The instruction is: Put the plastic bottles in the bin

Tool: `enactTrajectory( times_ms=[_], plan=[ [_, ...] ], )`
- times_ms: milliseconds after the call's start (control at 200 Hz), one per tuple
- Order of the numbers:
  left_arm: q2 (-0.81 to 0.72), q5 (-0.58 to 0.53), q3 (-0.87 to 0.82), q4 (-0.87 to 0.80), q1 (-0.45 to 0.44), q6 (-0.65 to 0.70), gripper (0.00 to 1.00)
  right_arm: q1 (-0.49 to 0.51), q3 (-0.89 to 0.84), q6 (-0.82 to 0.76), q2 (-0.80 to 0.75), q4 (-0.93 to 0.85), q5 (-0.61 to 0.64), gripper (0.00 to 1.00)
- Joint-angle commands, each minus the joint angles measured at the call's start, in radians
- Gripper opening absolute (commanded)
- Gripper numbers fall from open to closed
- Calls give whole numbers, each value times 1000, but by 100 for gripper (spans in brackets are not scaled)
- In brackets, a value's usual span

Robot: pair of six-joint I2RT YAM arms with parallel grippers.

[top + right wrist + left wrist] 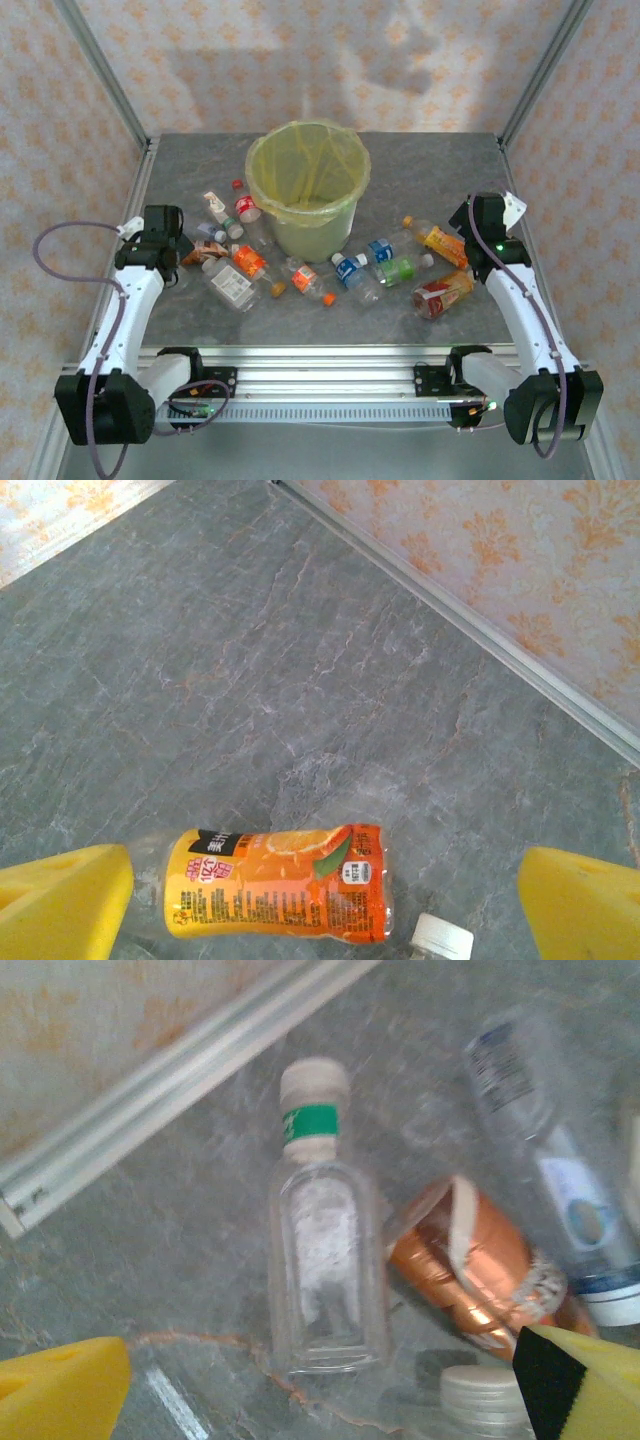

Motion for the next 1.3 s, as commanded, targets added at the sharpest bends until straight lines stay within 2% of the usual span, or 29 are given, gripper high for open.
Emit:
enactTrajectory(
  times_ms=[0,315,631,916,1296],
  plan=[
    [31,114,-59,76,70,-20,100,0,34,18,-9,-50,-14,99],
    [121,189,-136,220,143,6,100,0,30,25,-51,-67,-9,99],
    [154,183,-162,240,172,-21,100,2,25,32,-65,-67,-8,99],
    [170,227,-207,282,203,-29,100,2,31,34,-65,-66,-13,99],
    [275,277,-198,366,259,-27,100,2,32,33,-68,-67,-27,99]
  ],
)
